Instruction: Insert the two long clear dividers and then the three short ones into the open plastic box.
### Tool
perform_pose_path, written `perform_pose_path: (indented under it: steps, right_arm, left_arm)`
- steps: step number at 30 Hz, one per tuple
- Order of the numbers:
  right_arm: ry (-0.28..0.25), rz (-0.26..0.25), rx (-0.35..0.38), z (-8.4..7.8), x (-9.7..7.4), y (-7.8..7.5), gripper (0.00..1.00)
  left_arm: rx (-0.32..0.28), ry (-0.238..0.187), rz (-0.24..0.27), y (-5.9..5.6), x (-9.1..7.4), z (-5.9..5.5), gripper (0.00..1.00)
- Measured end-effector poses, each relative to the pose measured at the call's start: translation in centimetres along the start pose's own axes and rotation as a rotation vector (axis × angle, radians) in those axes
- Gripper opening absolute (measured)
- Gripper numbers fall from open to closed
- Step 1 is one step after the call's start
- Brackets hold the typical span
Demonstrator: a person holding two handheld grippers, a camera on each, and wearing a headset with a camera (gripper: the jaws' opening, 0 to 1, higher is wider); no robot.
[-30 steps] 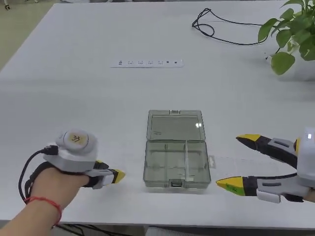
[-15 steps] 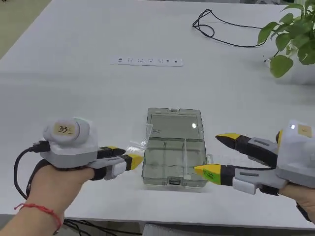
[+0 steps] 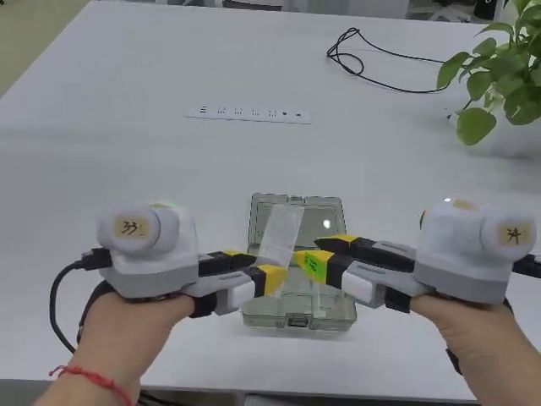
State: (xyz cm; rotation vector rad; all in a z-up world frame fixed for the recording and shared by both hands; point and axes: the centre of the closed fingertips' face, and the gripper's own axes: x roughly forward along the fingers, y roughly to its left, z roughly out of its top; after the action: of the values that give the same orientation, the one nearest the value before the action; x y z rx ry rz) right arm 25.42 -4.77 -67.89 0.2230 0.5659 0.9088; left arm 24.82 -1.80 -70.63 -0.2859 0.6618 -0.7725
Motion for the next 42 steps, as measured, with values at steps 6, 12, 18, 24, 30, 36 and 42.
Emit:
perform_pose_path:
  steps: [6,12,18,24,30,36,42]
  right_arm:
    - [0.012,-0.025,0.076,-0.4,0.5,-0.4,0.19]
    - [0.023,-0.038,0.118,-0.6,0.9,-0.5,0.13]
    - [0.030,-0.057,0.174,-0.9,1.0,-0.3,0.07]
    - [0.036,-0.074,0.176,-0.9,1.1,-0.4,0.06]
    - [0.050,-0.079,0.179,-0.8,1.3,-0.3,0.06]
    - [0.053,-0.091,0.194,-0.4,1.3,-0.5,0.07]
    - [0.057,-0.116,0.210,-0.1,1.2,-1.3,0.07]
  left_arm:
    - [0.022,0.003,-0.026,-0.6,0.4,0.2,0.30]
    - [0.035,0.007,-0.036,-1.0,0.6,0.3,0.30]
    - [0.043,0.008,-0.029,-0.9,0.8,0.1,0.31]
    - [0.033,0.002,-0.034,-1.2,1.0,0.2,0.34]
    - [0.056,0.009,-0.045,-1.3,0.9,0.0,0.37]
    - [0.123,0.020,-0.053,-0.7,0.3,-0.5,0.49]
    - [0.209,0.039,-0.067,0.4,-0.5,-0.9,0.59]
